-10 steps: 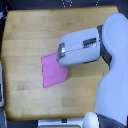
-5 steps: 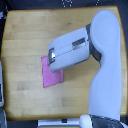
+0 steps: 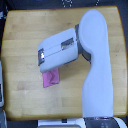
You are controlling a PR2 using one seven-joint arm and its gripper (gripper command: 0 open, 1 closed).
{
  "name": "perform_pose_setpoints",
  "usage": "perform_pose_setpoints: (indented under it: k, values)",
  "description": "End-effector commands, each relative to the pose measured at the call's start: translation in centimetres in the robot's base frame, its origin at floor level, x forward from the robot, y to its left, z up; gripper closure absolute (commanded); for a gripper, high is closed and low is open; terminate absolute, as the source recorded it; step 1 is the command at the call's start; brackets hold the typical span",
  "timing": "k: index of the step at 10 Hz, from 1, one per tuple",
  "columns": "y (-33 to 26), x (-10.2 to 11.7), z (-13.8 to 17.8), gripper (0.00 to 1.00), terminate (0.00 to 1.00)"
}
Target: Folding a cloth
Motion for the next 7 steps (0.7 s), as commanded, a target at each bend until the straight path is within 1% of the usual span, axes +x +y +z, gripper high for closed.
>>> perform_pose_setpoints:
  k: [1, 2, 4, 7]
  values:
    - [1.5, -1.1, -2.7, 1.0, 0.0]
    - [1.2, -1.6, -3.5, 1.0, 0.0]
    - [0.7, -1.6, -4.0, 1.0, 0.0]
    - [1.2, -0.7, -4.5, 1.0, 0.0]
